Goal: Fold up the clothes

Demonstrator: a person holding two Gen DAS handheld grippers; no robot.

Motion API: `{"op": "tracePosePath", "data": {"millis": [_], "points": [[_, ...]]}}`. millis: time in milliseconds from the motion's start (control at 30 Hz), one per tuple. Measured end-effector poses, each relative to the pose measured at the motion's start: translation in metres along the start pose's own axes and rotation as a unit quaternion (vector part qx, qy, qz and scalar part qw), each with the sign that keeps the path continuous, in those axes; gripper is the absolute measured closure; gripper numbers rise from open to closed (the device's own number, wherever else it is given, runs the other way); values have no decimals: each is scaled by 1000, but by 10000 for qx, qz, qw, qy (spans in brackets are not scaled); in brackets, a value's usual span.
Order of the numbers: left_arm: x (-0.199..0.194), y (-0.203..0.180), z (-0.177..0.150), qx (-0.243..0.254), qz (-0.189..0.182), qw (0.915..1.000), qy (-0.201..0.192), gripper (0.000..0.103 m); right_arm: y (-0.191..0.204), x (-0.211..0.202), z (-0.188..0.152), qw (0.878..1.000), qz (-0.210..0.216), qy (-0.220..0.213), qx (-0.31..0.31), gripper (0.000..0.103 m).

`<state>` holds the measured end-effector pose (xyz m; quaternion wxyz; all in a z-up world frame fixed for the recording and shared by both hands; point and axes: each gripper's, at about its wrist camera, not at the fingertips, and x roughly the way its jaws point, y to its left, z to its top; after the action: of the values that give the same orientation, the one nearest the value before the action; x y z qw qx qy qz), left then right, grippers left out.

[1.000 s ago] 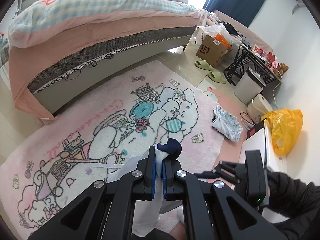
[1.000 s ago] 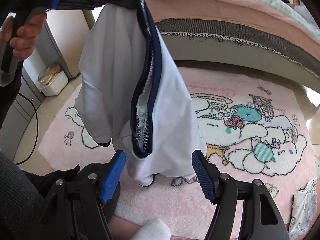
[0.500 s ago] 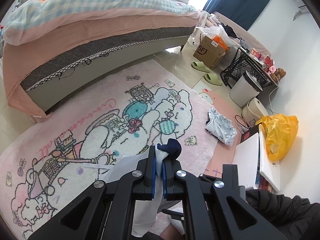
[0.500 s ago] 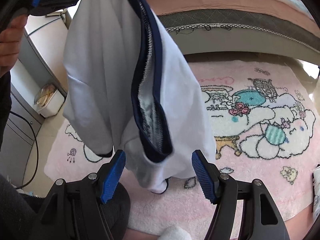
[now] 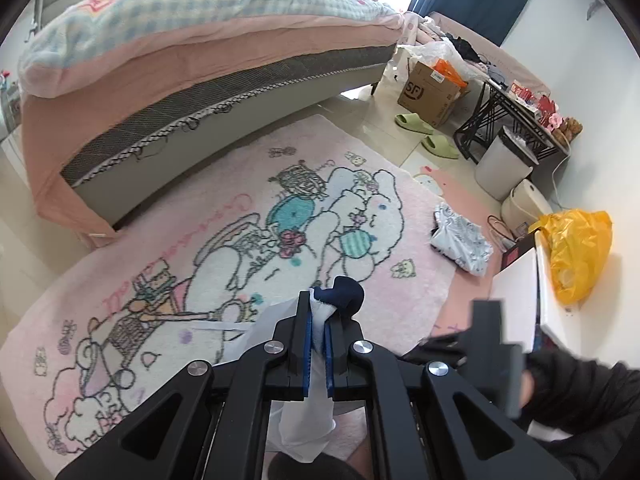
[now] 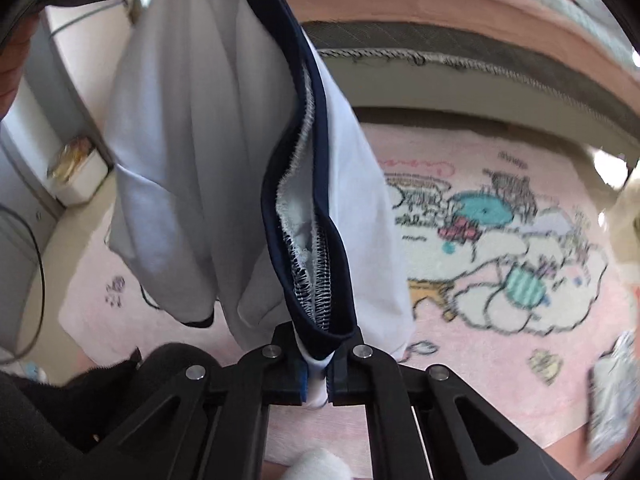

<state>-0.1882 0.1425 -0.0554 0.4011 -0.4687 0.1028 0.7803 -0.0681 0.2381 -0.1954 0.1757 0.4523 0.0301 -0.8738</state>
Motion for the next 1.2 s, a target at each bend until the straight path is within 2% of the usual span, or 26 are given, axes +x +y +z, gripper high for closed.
{"op": "tracePosePath", "data": {"millis": [100,233,300,533,700,900,1033,1200], "points": [[-7,5,-4,32,147,9999,28,99,-2,-18,8,9986,-329,-20,-408,100],[-15,7,-8,61,125,9999,82,99,-13,-46,27,9942,-780,-97,-739,100],[-20,0,-12,307,236,9992,134,99,-18,-58,36,9905,-1022,-97,-919,100],[-30,-20,-18,999,503,9932,321,99,-13,-77,52,9785,-1360,4,-1553,101],[-42,-27,-15,1229,832,9884,320,99,-9,-92,63,9735,-1473,-55,-1747,101],[-60,-21,-4,1070,1073,9885,-20,99,-3,-117,83,9662,-1647,-409,-1940,101],[-68,-20,4,1046,977,9896,-162,100,0,-134,102,9610,-1779,-645,-2016,101],[-73,-9,11,760,767,9937,-288,100,1,-149,115,9588,-1820,-753,-2050,101]]}}
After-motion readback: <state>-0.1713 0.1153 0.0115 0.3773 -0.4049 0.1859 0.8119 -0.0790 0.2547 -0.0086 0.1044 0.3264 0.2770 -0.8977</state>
